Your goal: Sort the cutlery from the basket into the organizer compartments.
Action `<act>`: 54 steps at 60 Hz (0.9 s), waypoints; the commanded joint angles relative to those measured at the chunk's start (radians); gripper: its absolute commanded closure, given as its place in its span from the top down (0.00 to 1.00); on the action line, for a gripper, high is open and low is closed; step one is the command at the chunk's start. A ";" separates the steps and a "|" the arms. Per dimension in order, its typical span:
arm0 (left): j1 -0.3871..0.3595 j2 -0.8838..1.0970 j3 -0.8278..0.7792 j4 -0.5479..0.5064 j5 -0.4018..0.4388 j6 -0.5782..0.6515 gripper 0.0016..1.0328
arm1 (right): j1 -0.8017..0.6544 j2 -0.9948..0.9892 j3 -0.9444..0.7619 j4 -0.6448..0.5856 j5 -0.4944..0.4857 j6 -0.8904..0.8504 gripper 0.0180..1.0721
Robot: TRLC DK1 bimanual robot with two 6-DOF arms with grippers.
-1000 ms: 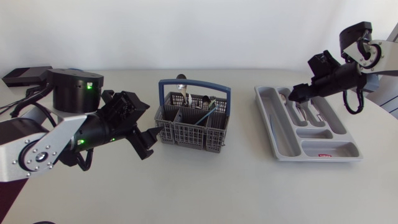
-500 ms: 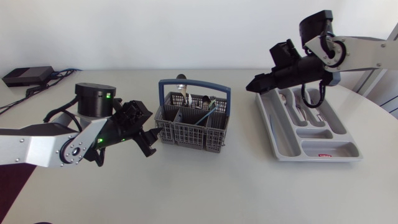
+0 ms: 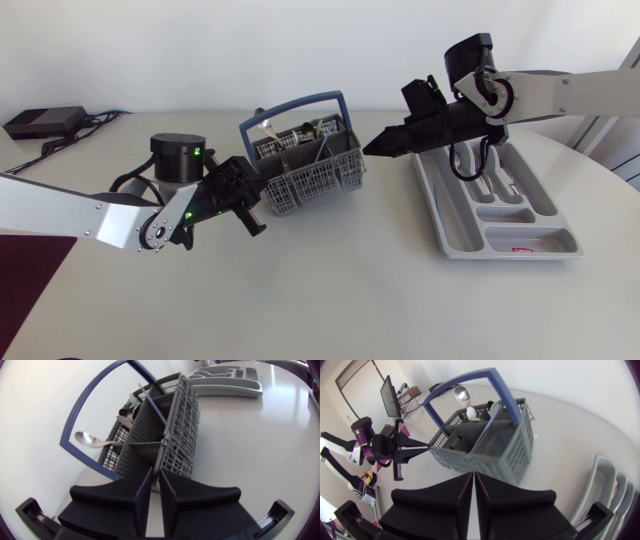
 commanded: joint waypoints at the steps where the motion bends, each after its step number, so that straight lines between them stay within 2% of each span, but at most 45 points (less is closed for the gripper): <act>1: 0.023 0.061 -0.019 -0.049 -0.015 -0.024 0.03 | 0.014 -0.034 -0.044 -0.025 -0.018 -0.007 0.05; 11: 0.026 0.024 -0.050 -0.051 -0.015 -0.033 0.03 | -0.001 -0.051 -0.064 -0.013 -0.007 -0.013 0.05; 19: 0.000 -0.065 -0.107 -0.054 -0.014 -0.037 0.03 | 0.003 -0.042 -0.069 -0.011 0.005 -0.018 0.05; 36: -0.018 -0.255 -0.151 -0.137 -0.015 -0.047 0.03 | 0.048 -0.039 -0.070 -0.013 0.065 -0.026 0.05; 45: 0.062 -0.281 -0.136 -0.134 -0.014 -0.046 0.03 | 0.080 -0.043 -0.072 -0.010 0.102 -0.030 0.05; 54: 0.157 -0.228 -0.062 -0.100 0.000 -0.046 0.03 | 0.108 -0.057 -0.076 -0.010 0.111 -0.030 0.05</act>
